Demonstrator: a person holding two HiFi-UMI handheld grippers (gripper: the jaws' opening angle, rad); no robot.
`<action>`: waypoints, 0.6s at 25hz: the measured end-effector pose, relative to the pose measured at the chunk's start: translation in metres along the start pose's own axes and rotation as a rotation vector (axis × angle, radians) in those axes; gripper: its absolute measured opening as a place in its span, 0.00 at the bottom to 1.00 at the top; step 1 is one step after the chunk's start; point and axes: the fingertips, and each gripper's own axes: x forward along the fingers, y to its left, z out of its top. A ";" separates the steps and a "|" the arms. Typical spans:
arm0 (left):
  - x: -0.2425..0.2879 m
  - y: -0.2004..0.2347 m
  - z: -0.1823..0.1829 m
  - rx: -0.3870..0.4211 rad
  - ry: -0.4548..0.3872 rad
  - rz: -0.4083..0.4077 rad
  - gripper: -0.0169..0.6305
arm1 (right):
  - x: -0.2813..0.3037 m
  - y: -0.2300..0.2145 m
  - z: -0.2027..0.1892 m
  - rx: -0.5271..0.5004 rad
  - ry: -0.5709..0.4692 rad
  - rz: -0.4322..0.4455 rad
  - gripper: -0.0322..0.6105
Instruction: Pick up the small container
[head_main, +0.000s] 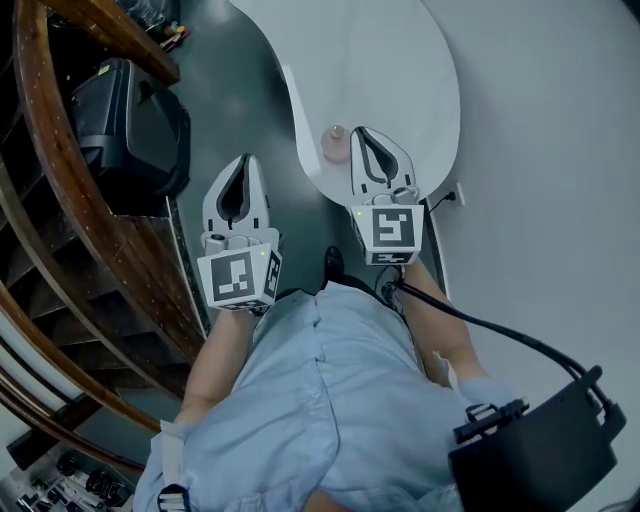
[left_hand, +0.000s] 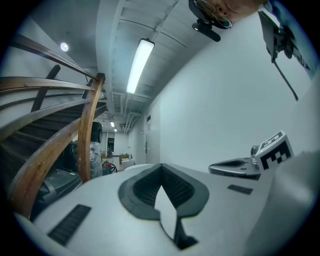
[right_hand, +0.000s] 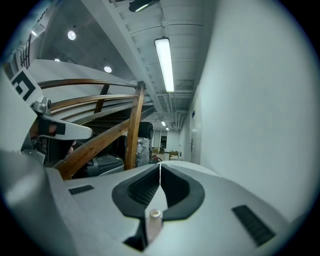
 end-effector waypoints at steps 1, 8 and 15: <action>0.005 0.001 0.001 0.003 0.000 0.005 0.03 | 0.006 -0.004 0.002 0.000 -0.007 0.002 0.05; 0.025 0.004 -0.009 -0.002 0.012 0.031 0.03 | 0.026 -0.017 -0.009 0.000 -0.016 0.012 0.05; 0.042 0.009 -0.033 0.007 0.046 -0.015 0.03 | 0.038 -0.017 -0.049 0.025 0.045 -0.020 0.05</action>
